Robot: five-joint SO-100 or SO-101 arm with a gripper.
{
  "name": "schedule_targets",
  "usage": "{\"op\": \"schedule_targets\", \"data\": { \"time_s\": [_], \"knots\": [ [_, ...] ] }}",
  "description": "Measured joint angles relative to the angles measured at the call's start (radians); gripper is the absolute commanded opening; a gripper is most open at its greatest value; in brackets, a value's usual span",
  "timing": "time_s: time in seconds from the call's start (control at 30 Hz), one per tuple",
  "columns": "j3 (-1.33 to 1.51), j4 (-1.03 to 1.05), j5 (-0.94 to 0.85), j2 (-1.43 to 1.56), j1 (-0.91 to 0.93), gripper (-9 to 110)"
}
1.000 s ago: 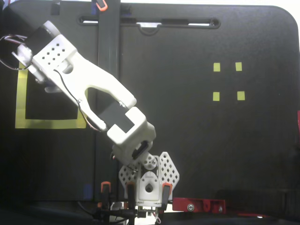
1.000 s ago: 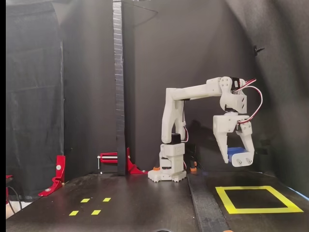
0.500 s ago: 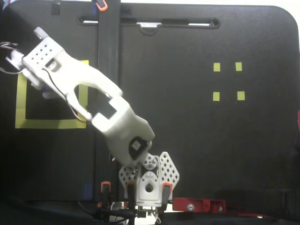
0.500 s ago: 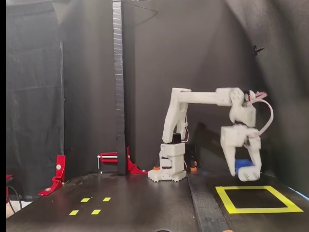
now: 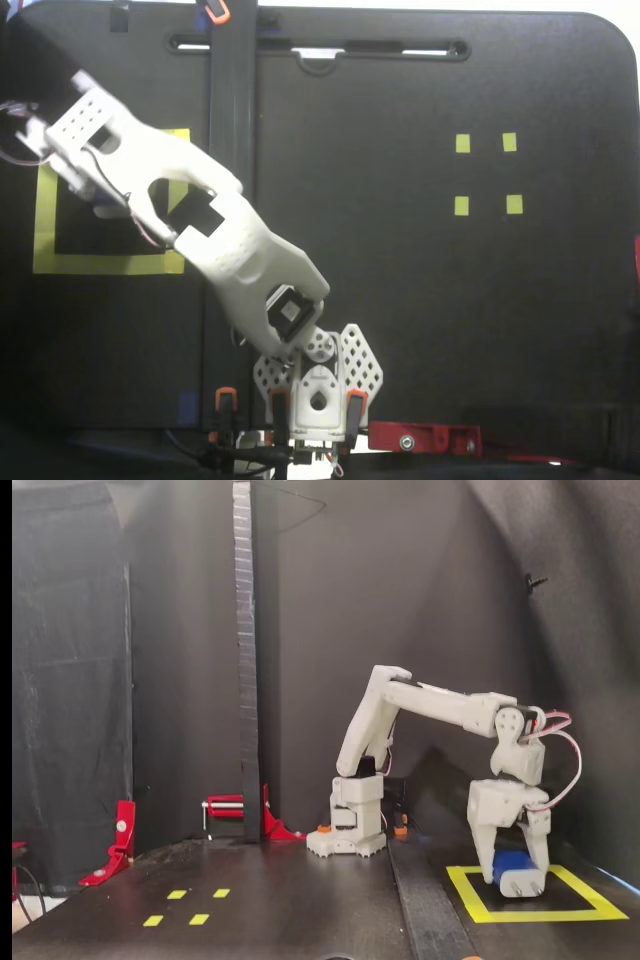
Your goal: Grasp the block and place it in the designated area.
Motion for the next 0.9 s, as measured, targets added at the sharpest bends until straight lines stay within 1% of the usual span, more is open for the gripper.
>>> {"op": "schedule_targets", "data": {
  "time_s": [0.4, 0.53, 0.63, 0.73, 0.9],
  "knots": [
    [-0.002, -0.009, 0.008, -0.005, -0.005, 17],
    [-0.002, -0.005, 0.008, -0.005, -0.005, 20],
    [-0.003, 0.015, -0.006, -0.005, -0.005, 28],
    [-0.003, 0.038, -0.023, -0.006, -0.003, 40],
    [-0.002, 0.052, -0.034, -0.011, -0.005, 48]
  ]
}}
